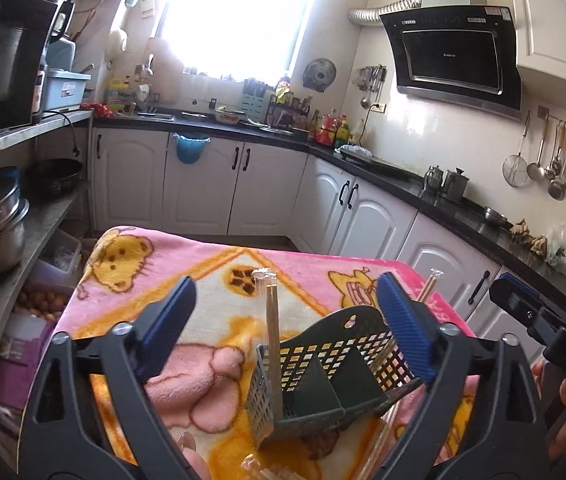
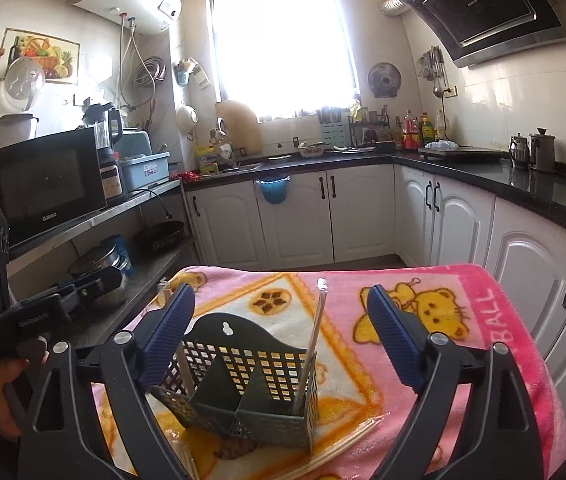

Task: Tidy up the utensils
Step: 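Open both grippers to drop the chopsticks upright into the caddy, then withdraw both grippers from the caddy back toward the loose chopsticks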

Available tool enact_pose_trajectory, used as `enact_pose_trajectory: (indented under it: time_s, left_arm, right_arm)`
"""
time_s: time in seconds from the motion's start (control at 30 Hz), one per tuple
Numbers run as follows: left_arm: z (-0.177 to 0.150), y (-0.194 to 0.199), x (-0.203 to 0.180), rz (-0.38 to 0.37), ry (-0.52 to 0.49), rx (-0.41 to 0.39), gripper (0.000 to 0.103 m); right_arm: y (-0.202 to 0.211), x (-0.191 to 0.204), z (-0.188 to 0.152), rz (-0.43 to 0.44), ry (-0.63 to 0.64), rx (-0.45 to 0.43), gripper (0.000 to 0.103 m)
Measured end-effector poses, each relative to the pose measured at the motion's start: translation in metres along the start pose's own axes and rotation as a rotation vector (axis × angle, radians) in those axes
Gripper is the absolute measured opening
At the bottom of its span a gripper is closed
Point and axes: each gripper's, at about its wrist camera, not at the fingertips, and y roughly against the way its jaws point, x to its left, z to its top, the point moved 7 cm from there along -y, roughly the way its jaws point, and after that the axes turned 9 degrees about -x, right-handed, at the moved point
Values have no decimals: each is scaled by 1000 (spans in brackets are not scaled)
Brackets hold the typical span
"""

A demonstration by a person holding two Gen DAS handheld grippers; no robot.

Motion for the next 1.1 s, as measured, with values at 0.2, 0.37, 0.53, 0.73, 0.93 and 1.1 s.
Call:
enact_pose_trajectory:
  time_s: [0.2, 0.37, 0.53, 0.73, 0.93, 1.1]
  left_arm:
    - [0, 15, -5, -10, -9, -8, 92]
    - [-6, 26, -9, -18, -21, -2, 92]
    - [-15, 37, -12, -16, -31, 7, 92]
    - [-24, 47, -14, -11, -38, 17, 92]
    - [-39, 53, -15, -14, -44, 44, 92]
    - [-57, 52, -15, -13, -51, 85, 92]
  right_arm:
    - [12, 4, 2, 1, 17, -10, 92]
    - [22, 7, 0, 11, 23, -8, 94]
    - [34, 10, -6, 29, 36, 3, 94]
    - [44, 12, -12, 41, 37, 15, 94]
    - [54, 17, -20, 55, 52, 37, 94]
    - [59, 20, -33, 58, 70, 76, 94]
